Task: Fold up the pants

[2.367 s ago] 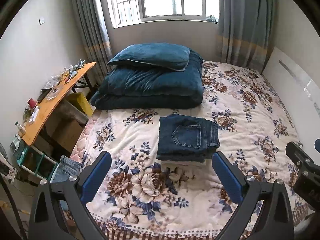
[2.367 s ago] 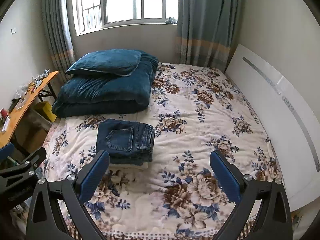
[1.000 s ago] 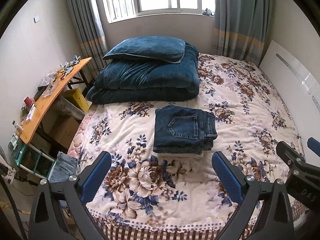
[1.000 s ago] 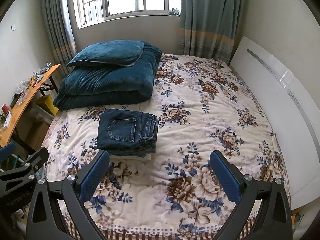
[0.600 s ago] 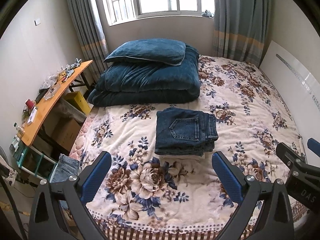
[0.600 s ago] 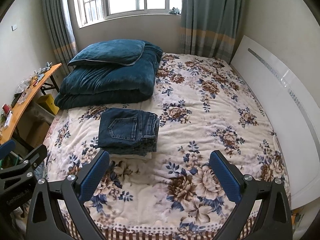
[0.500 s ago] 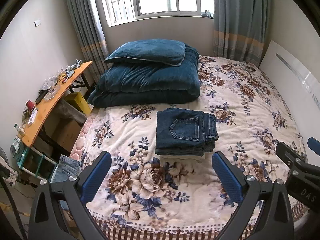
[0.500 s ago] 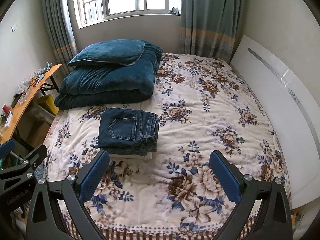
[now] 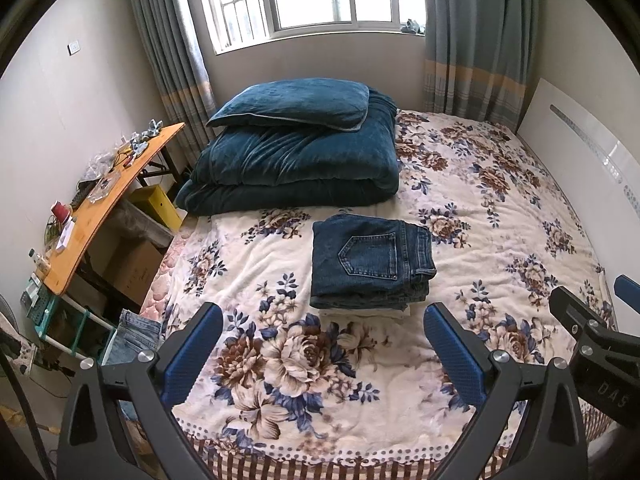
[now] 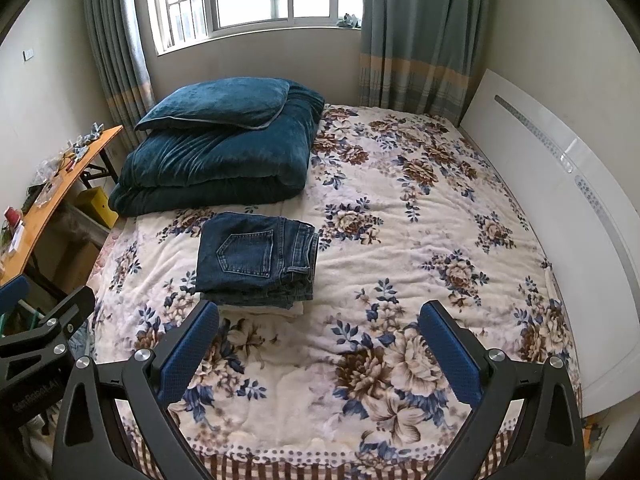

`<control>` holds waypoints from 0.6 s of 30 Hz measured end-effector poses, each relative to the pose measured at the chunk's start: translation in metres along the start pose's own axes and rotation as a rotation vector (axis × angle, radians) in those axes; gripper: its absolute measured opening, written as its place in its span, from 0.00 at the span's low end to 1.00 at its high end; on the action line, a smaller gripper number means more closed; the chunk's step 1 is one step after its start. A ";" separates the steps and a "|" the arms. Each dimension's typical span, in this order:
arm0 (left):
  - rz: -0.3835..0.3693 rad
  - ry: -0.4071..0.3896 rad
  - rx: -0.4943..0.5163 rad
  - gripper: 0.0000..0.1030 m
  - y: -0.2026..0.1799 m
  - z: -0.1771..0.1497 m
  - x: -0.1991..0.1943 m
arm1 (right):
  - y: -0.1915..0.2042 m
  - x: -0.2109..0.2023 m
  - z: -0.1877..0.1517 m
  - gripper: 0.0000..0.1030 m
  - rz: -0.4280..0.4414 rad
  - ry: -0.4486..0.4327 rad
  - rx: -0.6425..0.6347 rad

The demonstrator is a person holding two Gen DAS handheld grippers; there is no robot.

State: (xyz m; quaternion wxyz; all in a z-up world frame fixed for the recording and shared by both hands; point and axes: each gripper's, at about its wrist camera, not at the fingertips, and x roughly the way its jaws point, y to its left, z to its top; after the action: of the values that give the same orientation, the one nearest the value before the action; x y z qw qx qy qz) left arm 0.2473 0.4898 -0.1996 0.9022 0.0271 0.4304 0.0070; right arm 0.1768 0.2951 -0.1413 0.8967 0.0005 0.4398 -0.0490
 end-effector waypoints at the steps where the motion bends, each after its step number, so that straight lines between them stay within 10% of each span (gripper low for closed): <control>1: -0.002 0.001 -0.002 1.00 0.000 0.000 0.000 | 0.000 0.000 0.000 0.99 0.000 0.000 0.001; 18: -0.007 -0.007 0.005 1.00 0.004 0.003 0.002 | 0.000 -0.001 -0.001 0.99 -0.001 0.000 -0.004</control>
State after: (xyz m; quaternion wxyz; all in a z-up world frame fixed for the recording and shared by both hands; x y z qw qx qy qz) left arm 0.2514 0.4941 -0.1989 0.9036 0.0279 0.4275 0.0025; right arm 0.1750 0.2950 -0.1413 0.8967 -0.0013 0.4400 -0.0485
